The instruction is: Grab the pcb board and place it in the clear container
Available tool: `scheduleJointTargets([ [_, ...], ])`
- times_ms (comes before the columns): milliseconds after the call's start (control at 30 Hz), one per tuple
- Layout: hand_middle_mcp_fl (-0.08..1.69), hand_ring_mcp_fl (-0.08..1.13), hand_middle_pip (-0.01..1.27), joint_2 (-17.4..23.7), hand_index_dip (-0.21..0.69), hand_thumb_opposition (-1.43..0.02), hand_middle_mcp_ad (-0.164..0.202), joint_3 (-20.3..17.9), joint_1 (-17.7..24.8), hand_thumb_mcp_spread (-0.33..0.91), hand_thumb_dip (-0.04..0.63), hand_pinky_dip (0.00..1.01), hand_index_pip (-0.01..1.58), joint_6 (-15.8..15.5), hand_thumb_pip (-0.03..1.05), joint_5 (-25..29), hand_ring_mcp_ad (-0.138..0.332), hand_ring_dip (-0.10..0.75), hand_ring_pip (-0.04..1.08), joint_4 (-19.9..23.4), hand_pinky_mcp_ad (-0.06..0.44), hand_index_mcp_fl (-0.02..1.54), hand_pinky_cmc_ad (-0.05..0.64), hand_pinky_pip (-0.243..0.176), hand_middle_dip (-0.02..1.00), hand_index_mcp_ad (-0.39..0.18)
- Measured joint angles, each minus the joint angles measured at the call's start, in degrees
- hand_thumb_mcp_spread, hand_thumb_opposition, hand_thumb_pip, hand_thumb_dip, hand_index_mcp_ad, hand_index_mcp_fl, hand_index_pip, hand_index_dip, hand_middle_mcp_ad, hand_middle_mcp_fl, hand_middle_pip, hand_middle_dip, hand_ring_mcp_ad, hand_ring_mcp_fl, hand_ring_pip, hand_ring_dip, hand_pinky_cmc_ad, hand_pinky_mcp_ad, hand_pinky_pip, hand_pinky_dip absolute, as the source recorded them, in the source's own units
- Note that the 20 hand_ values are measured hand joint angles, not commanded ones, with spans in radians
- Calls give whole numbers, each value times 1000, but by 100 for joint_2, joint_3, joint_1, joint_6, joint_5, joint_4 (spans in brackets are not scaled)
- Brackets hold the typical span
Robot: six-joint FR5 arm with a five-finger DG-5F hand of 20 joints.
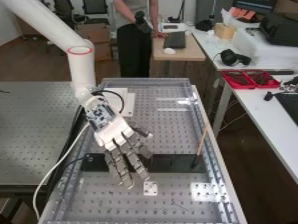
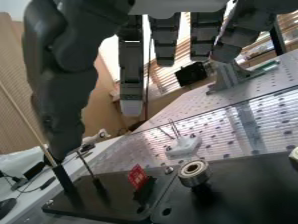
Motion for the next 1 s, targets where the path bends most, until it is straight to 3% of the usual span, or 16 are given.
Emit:
scheduleJointTargets([
  [233,2,0,129,-105,307,-756,110,104,-10,548,175,176,1297,58,318,-47,195,9,80,-145,154,54,265,-89,140,-24],
  [400,2,0,129,-146,291,-785,106,141,-38,592,220,176,1272,-62,328,-142,195,14,87,-124,154,58,269,-89,143,-30],
  [600,2,0,127,-179,290,-801,93,147,-74,609,229,176,1258,-272,328,-294,195,23,82,-41,152,75,269,-89,145,-42],
  [1000,2,14,131,-305,290,-831,94,238,-125,625,269,176,1265,-284,328,-255,195,21,87,-63,148,126,269,-86,155,-56],
])
